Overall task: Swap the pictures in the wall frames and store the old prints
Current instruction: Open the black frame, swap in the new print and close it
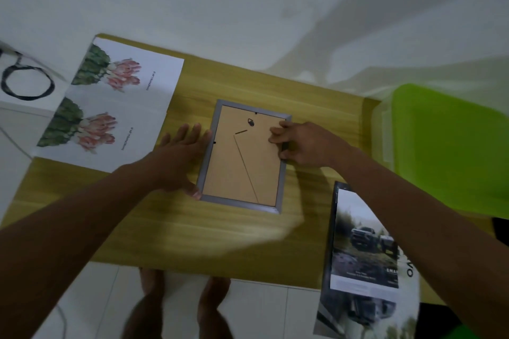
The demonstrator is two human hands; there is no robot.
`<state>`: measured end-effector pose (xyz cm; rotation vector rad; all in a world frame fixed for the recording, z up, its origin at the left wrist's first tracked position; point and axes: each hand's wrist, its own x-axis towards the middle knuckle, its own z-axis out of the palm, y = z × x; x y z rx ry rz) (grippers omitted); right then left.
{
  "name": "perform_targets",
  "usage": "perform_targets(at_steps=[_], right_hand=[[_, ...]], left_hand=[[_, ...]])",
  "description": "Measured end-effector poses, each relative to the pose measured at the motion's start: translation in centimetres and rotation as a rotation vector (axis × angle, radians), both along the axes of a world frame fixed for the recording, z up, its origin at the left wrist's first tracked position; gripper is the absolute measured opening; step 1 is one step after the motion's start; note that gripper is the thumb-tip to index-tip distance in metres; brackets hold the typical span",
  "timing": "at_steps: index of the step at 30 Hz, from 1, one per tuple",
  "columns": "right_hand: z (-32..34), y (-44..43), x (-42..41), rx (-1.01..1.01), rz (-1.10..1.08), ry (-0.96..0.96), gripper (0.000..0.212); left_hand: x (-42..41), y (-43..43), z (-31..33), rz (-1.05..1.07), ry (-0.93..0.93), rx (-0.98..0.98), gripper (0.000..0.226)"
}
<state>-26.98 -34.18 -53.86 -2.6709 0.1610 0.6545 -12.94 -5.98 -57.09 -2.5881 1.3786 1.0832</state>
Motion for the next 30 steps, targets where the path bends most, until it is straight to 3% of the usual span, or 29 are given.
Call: perform_targets(at_steps=[18, 26, 30], right_hand=[[0.2, 0.0, 0.5, -0.072, 0.081, 0.007, 0.048], [0.1, 1.7, 1.2, -0.16, -0.033, -0.029, 0.019], [0.0, 1.7, 0.3, -0.104, -0.094, -0.035, 0.028]], left_hand=[[-0.1, -0.2, 0.4, 0.005, -0.01, 0.009, 0.142], [-0.1, -0.1, 0.3, 0.002, -0.015, 0.003, 0.141], [-0.2, -0.4, 0.4, 0.008, -0.025, -0.002, 0.141]])
